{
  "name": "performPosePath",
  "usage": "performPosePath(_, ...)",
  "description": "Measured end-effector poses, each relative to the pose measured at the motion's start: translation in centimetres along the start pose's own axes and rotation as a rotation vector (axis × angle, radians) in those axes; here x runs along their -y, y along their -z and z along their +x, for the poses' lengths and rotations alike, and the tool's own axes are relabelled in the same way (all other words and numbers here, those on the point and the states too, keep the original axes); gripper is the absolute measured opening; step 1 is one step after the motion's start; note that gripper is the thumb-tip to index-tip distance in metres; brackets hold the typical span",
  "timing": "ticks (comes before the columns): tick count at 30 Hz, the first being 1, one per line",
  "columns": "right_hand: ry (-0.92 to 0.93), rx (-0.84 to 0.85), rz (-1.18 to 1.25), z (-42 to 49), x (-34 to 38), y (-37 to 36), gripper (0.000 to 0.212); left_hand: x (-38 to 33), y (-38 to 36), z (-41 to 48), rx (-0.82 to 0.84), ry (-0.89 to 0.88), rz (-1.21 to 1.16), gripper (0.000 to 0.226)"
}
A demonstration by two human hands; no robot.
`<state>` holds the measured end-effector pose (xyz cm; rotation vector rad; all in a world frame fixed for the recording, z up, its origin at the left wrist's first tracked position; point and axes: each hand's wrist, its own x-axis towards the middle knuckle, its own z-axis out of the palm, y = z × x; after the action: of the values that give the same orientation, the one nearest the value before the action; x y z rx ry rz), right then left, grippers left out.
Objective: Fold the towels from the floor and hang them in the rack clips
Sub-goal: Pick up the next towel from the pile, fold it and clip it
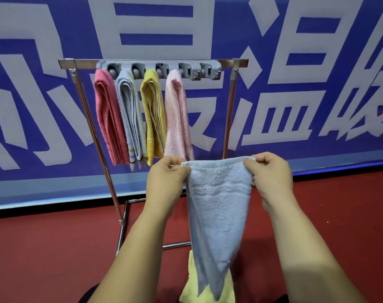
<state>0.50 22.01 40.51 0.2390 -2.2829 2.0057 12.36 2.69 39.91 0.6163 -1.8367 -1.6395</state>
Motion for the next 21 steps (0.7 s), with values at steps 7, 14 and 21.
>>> performPosePath(7, -0.004, 0.012, -0.057, -0.2, -0.8, -0.9, 0.011, 0.2, -1.8, -0.7, 0.010, 0.002, -0.002, 0.015)
performPosePath(14, -0.057, 0.227, -0.349, 0.9, -1.6, 1.2, 0.022, -0.1, -1.1, -0.4, -0.040, -0.065, 0.039, 0.018)
performPosePath(21, 0.005, 0.706, -0.600, 0.6, -1.3, 2.1, 0.056, -1.6, -1.8, -0.9, 0.305, -0.169, 0.240, 0.017)
